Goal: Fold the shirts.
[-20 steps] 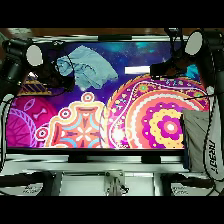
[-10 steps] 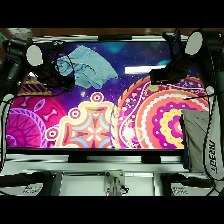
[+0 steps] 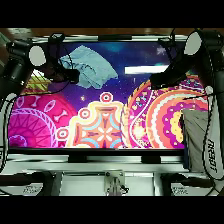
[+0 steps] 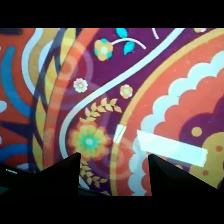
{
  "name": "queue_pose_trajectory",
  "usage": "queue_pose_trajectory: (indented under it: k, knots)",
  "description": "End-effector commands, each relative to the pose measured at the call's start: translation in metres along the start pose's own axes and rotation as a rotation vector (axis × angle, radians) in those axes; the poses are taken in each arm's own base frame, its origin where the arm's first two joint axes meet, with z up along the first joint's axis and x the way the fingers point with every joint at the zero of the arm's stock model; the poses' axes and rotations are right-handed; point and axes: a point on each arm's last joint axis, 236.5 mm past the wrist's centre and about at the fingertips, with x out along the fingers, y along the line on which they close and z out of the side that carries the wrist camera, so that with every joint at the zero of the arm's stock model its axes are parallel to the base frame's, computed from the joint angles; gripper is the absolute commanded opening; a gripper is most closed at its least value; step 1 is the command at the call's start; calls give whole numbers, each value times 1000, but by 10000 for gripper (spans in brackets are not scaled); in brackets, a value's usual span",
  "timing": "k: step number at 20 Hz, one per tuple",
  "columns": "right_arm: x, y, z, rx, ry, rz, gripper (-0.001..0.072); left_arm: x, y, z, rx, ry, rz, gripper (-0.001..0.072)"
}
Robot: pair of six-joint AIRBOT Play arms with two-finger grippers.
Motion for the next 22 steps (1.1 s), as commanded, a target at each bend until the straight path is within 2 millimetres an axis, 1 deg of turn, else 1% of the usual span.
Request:
queue_pose_trajectory:
  k: [1,2,3,4,5,7,8,10,11,12,14,15,17,18,20,22]
  knots:
    - [0,-2,9,3,-36,-8,536,-2,-13,46,-27,-193,-56,580]
    - [0,-2,10,3,-42,-9,536,-3,-14,60,-25,-251,-63,574]
    - [0,-2,11,3,-48,-9,536,1,-10,74,-36,-300,-66,574]
    - [0,-2,13,5,-53,-9,536,11,-1,82,-61,-313,-64,589]
    - [0,-2,14,9,-59,-7,536,28,12,86,-105,-292,-72,676]
    - [0,0,16,25,-64,1,536,70,38,92,-210,-238,-134,683]
    - [1,1,15,27,-62,5,536,92,48,93,-273,-212,-185,689]
    - [4,4,16,28,-56,22,536,138,67,91,-393,-162,-298,689]
    - [7,6,15,32,-48,28,536,158,75,87,-423,-141,-337,687]
    - [10,6,15,36,-42,32,536,177,83,79,-440,-119,-369,687]
    - [16,7,14,45,-27,37,536,206,96,60,-475,-63,-384,680]
    - [18,7,12,51,-17,39,536,216,102,50,-476,-31,-376,681]
    - [21,7,11,60,-3,40,536,223,109,32,-407,21,-326,680]
    - [22,7,11,61,-3,40,536,225,110,28,-367,31,-299,680]
    - [22,7,11,61,-2,40,536,230,102,27,-306,29,-281,681]
    - [22,7,11,69,-2,40,536,239,90,29,-288,15,-283,681]
